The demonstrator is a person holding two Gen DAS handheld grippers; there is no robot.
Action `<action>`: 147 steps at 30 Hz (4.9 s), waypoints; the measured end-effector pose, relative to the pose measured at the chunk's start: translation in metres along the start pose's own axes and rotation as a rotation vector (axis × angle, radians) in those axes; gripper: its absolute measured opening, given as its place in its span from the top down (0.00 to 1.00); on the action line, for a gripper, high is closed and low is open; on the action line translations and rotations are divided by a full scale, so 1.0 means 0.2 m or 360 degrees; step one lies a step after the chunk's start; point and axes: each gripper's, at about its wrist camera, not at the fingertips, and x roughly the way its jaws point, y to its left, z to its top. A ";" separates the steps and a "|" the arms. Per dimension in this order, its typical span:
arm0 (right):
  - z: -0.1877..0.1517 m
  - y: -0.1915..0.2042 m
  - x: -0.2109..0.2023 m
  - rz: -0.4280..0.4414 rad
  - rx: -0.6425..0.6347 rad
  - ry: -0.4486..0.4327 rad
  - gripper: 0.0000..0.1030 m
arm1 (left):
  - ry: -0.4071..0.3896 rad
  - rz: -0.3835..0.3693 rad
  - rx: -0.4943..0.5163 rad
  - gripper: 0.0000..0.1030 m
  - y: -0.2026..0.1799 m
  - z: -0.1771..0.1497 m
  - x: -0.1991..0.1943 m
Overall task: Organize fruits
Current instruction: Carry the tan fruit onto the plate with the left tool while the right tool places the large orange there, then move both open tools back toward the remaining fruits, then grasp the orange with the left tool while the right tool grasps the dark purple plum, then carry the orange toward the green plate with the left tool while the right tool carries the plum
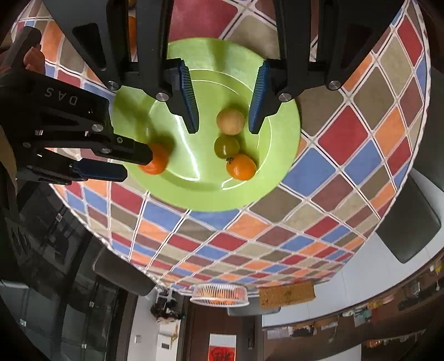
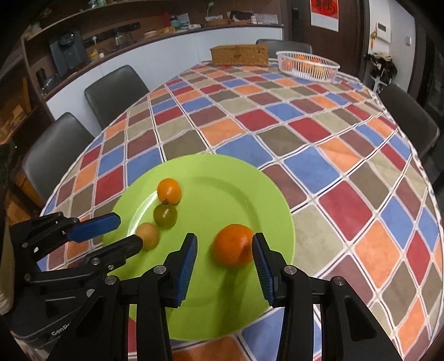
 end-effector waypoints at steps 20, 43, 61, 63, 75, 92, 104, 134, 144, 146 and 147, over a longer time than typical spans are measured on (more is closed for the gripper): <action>-0.23 0.20 -0.54 -0.0025 -0.0057 -0.0236 0.57 | -0.0263 0.0013 -0.0009 0.54 -0.05 -0.19 -0.60; -0.67 0.35 -0.63 -0.0021 0.0008 -0.0094 0.48 | -0.0126 0.0072 0.0158 0.40 -0.10 -0.62 -0.72; -0.86 0.31 -0.43 -0.0040 0.0090 0.0163 0.48 | 0.0158 -0.0003 0.0201 0.40 -0.10 -0.76 -0.46; -0.86 0.31 -0.42 -0.0041 0.0093 0.0175 0.48 | 0.0184 -0.0007 0.0197 0.40 -0.09 -0.76 -0.42; -0.88 0.30 -0.32 -0.0031 0.0112 0.0246 0.58 | 0.0220 -0.0033 0.0154 0.46 -0.08 -0.73 -0.31; -0.88 0.29 -0.32 0.0012 0.0110 0.0242 0.73 | 0.0231 -0.0074 0.0145 0.69 -0.10 -0.74 -0.28; -0.85 0.29 -0.45 0.0036 0.0078 0.0121 0.73 | 0.0115 -0.0066 0.0156 0.69 -0.15 -0.71 -0.45; -0.45 0.16 -0.69 0.0072 -0.0071 -0.0239 0.73 | -0.0189 -0.0023 0.0116 0.69 -0.26 -0.33 -0.62; -0.25 0.11 -0.56 0.0107 -0.0099 -0.0204 0.73 | -0.0172 -0.0046 0.0068 0.69 -0.23 -0.18 -0.49; -0.22 0.11 -0.53 0.0109 -0.0111 -0.0189 0.73 | -0.0161 -0.0053 0.0054 0.69 -0.21 -0.15 -0.45; -0.21 0.11 -0.50 0.0109 -0.0117 -0.0182 0.73 | -0.0156 -0.0058 0.0046 0.69 -0.20 -0.14 -0.43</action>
